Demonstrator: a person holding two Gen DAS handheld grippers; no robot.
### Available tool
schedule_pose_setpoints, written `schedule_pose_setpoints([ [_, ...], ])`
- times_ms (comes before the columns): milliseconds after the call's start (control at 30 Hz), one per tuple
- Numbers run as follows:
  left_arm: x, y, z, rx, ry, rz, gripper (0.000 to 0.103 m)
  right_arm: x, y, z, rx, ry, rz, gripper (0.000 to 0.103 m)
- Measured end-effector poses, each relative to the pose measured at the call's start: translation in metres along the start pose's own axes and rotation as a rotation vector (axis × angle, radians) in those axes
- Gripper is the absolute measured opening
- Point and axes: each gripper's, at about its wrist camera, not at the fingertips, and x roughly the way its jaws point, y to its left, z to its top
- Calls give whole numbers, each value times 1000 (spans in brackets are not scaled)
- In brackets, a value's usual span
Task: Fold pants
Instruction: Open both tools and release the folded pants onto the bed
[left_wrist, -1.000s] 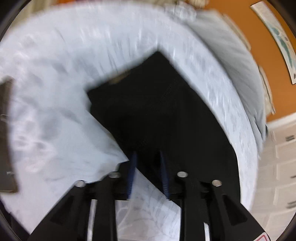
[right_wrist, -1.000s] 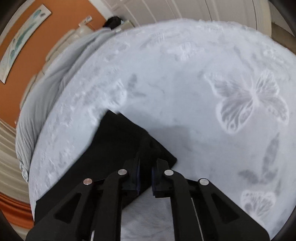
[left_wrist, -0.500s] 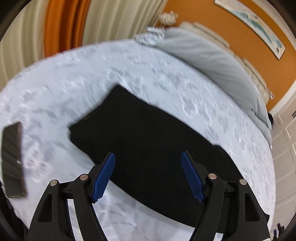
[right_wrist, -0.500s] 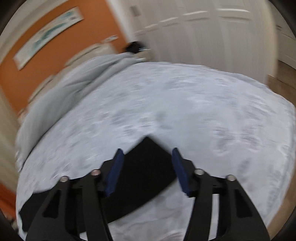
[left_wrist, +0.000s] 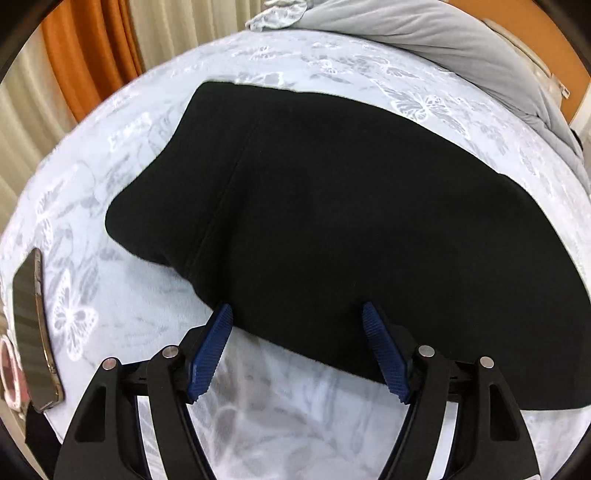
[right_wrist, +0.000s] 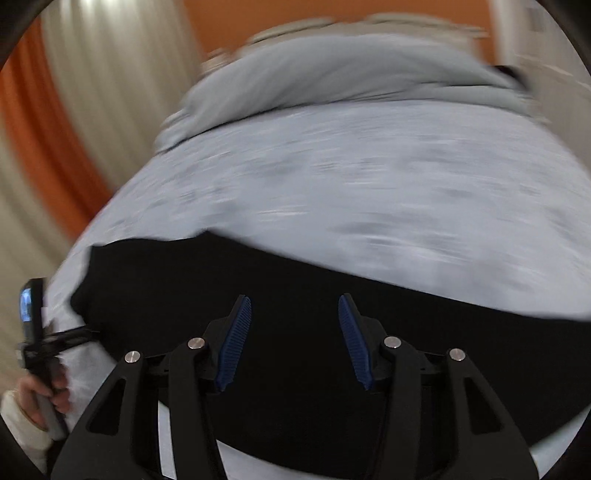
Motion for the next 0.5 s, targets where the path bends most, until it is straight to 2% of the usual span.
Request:
schedule_pose_setpoints([
  [33,1,7,-1,-29,33,-17,78,14,18,5,-24,15,23,40],
  [67,3,13,-2,-64,57,-42,78,33,37,11,-57,36,47,31],
  [133,2,22,-2,-94,68,-83,78,86,77,25,-129,101,57,26],
  [200,2,24,-1,-85,80,-94,78,128,92,35,-145,130,6,22],
  [267,1,25,-2,-79,80,-102,78,172,92,46,-127,162,-71,19],
  [367,1,22,1,-52,73,-91,78,177,85,62,-47,106,-54,19],
  [433,1,17,5,-49,76,-88,77,157,75,72,4,65,-74,21],
  [500,-6,17,7,-72,71,-124,77,119,54,77,37,17,-75,21],
])
